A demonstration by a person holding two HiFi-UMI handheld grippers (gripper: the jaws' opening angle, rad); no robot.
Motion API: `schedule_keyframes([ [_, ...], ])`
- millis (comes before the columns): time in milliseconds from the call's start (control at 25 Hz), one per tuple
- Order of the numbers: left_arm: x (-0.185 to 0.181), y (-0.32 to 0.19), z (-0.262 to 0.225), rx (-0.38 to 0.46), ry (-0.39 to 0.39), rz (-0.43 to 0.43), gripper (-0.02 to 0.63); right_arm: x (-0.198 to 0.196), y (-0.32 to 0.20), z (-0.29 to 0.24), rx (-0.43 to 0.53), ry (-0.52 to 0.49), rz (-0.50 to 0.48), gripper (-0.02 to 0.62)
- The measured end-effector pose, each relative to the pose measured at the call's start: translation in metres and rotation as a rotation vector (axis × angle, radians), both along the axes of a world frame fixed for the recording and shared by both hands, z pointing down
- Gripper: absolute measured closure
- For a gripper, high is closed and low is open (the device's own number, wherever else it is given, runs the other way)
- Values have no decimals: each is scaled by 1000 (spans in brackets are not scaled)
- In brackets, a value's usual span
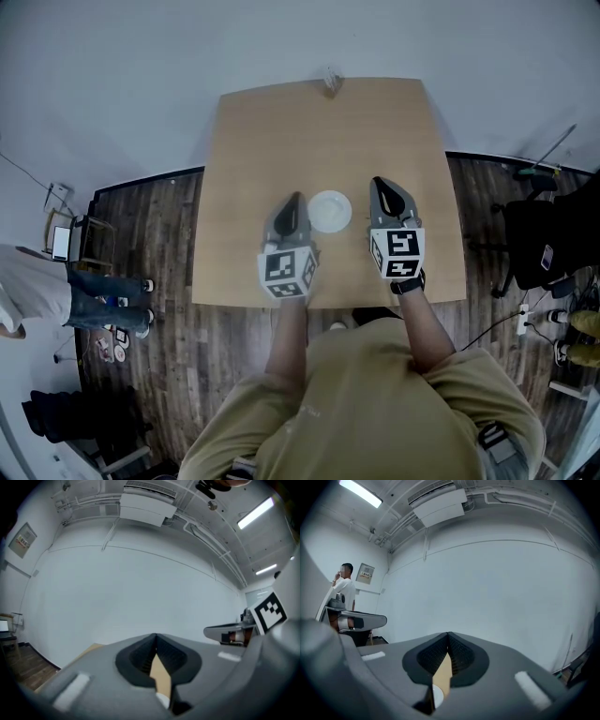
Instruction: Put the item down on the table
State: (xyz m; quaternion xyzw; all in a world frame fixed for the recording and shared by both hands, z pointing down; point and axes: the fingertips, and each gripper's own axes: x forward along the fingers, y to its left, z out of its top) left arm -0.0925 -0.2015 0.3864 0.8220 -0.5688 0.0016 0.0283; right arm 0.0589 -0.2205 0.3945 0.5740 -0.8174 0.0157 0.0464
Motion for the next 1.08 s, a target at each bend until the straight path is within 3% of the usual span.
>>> schedule_keyframes([
  [1080, 7, -10, 9, -21, -8, -1, 604, 8, -14, 7, -18, -13, 2, 589],
])
